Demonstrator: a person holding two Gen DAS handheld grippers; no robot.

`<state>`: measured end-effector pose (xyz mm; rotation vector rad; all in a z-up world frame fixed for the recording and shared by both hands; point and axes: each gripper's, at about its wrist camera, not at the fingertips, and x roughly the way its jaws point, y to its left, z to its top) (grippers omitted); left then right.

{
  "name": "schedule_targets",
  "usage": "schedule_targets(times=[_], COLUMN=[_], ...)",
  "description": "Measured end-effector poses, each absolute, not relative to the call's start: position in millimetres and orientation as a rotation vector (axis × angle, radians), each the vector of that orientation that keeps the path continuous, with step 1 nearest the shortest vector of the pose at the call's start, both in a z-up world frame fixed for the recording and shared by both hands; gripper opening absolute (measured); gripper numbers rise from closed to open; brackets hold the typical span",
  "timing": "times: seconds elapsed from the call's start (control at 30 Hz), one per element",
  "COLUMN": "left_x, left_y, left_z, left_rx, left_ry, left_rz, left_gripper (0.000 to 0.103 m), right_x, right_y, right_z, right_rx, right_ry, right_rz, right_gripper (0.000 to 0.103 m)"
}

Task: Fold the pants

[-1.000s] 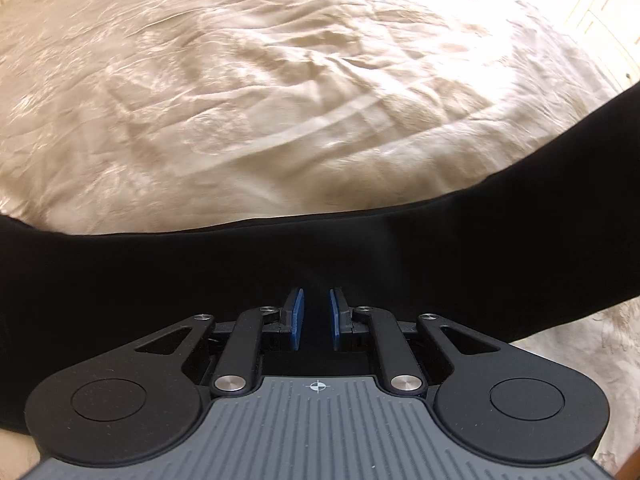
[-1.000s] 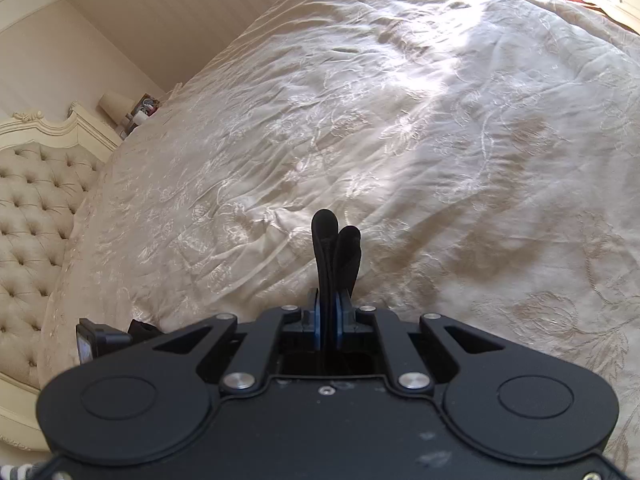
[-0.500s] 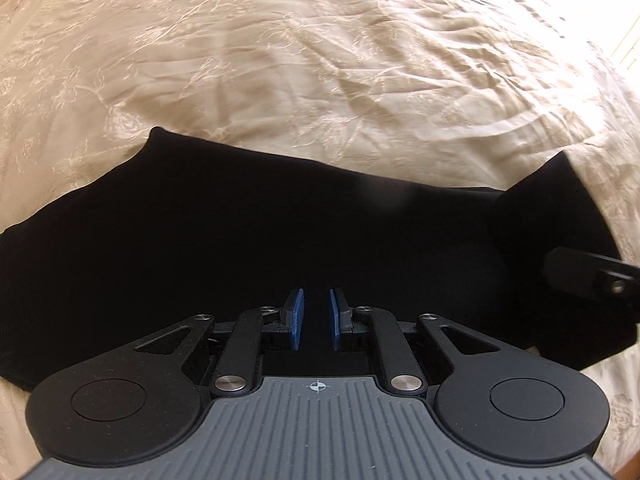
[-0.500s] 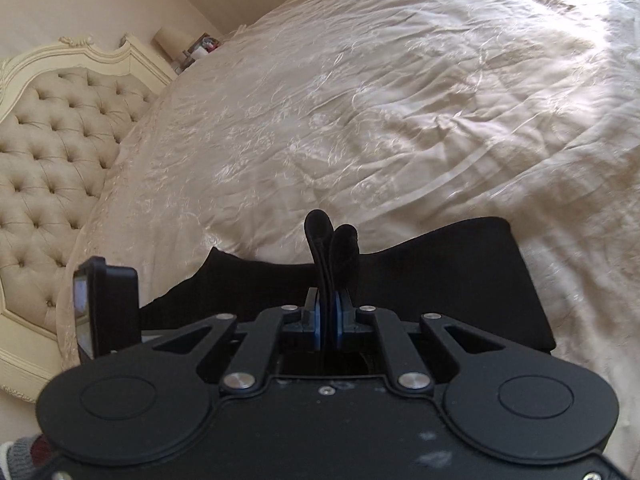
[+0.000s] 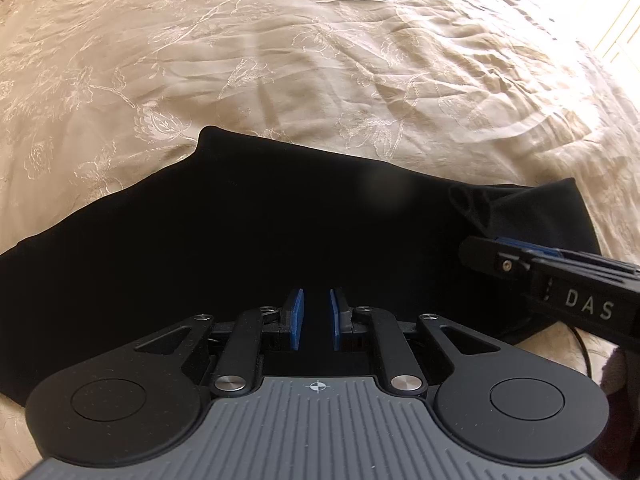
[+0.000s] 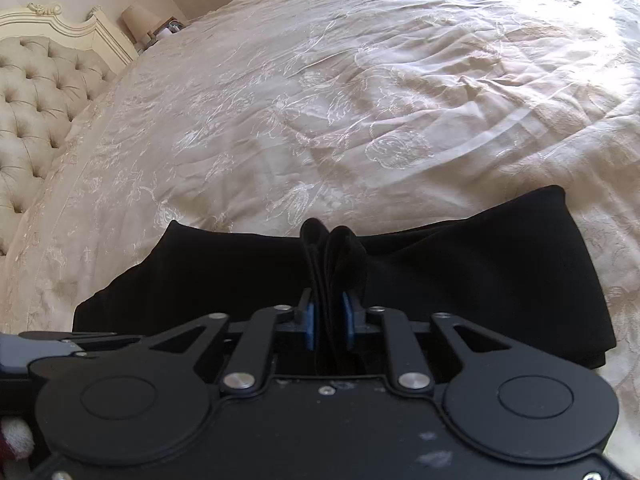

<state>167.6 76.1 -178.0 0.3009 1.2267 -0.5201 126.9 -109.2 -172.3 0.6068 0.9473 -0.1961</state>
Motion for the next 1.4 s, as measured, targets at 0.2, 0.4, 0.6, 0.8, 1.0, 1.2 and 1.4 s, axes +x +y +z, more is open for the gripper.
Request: schedule_targets(times=[0.2,0.4,0.6,0.8,1.0,1.2,1.4], left_x=[171,158,138,138,139,134,130], left_y=[72,36,-8,-18,-22,-33,-29], left_z=[-165,-160,-180,-208,-208,-213,-204], left_rx=[0.248,0.244,0.310,0.358,0.370,0.409,0.378], left_ry=[1.207,1.191,1.219,1.281,1.288,1.272,1.269], left_rz=[-0.527,-0.581,-0.627,-0.542,-0.508,-0.466,-0.424], left_gripper=[0.014,0.014,0.014,0.014,0.015,0.015,0.015], right_x=[127,95,53,34,64,100,107], right_y=[-95,-114,-158,-191,-214,-233,-235], right_z=[-164,-141,-152,-162,-176,-207,-215], right_rx=[0.578,0.588,0.613,0.607,0.616,0.581,0.539], right_ry=[0.952,0.909,0.954,0.988,0.994,1.090,1.118], right_rz=[-0.122,-0.127,-0.253,-0.308,-0.303,-0.326,-0.294], right_gripper=[0.034,0.034,0.035,0.009,0.009,0.002,0.001])
